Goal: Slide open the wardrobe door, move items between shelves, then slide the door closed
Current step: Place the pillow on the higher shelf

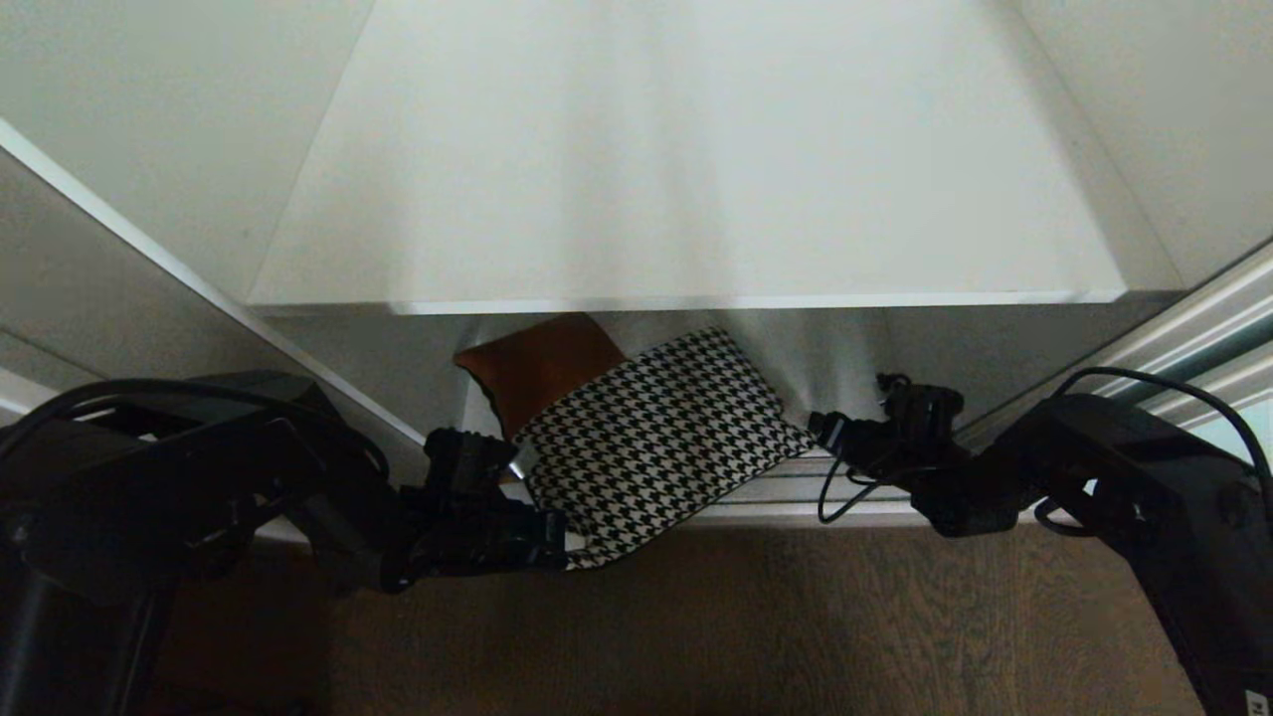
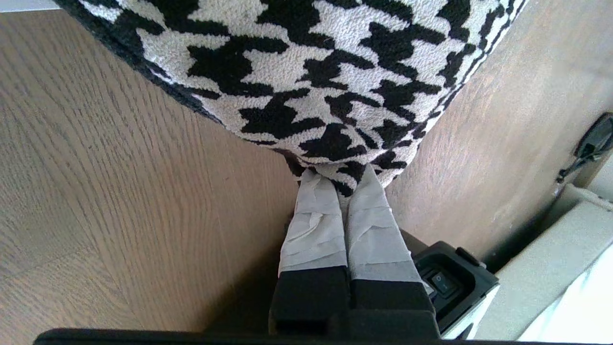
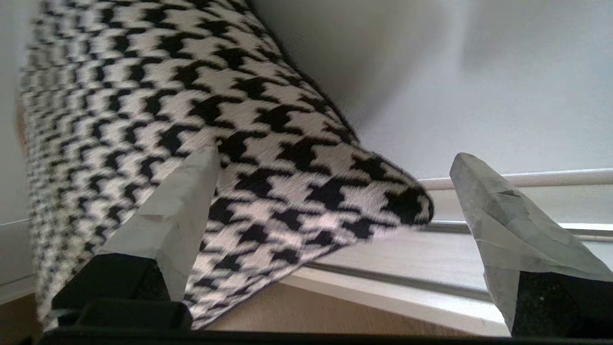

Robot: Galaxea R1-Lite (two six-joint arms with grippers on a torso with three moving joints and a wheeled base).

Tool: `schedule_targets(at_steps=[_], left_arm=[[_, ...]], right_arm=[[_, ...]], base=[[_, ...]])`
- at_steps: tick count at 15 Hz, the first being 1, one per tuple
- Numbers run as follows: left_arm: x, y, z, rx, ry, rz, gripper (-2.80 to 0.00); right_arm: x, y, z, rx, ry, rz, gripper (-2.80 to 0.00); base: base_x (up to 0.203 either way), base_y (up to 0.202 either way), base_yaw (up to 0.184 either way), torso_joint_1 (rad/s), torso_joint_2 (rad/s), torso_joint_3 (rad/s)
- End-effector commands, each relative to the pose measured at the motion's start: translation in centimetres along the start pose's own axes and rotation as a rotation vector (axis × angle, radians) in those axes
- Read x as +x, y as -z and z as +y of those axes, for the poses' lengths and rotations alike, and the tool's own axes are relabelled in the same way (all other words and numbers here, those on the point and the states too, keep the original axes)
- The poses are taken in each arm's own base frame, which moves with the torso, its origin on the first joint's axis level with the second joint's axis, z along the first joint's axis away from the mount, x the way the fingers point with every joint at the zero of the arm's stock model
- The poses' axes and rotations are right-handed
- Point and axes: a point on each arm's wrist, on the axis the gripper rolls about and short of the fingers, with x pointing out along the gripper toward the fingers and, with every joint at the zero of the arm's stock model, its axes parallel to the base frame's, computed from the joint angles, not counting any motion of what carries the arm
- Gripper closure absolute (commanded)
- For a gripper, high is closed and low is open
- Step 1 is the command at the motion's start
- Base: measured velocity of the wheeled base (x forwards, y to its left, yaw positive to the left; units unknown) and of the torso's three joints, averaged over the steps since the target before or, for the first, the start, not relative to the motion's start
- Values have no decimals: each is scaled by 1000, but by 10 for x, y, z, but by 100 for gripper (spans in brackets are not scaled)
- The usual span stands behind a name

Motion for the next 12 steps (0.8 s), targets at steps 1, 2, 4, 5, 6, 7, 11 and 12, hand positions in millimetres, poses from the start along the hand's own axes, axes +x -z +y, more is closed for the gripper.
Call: schedule_targets(at_steps=[1,2,4,5,6,7,11,12], left_arm=[[-1,0,0,0,5,-3,0],[-1,0,-1,-1,24,3,0],[-5,-1,-2,1,74,11,0],[-5,-1,-2,-1,73,11,0],[-5,-1,-1,-4,72,13,0],[-4,-1,0,-8,71,13,0],[-3,1,0,-7,70,18,0],[-3,1,0,-5,69,18,0]], right_arm=[[14,-4,-4,1,-8,-10,-280],[19,-9,-3,5,-6,-8,-280],[27,-10,-5,13,3,-1,-280],[27,-10,-5,14,4,-1,-280],[26,-12,-3,12,0,-4,-280],[25,-14,-1,15,-2,-4,-280],[19,-21,9,20,-18,-14,-280],[18,-22,11,28,-20,-16,-280]], base=[[0,0,0,0,0,0],[0,0,0,0,0,0],[0,0,0,0,0,0],[0,0,0,0,0,0],[0,0,0,0,0,0],[0,0,0,0,0,0],[0,0,0,0,0,0],[0,0,0,0,0,0]])
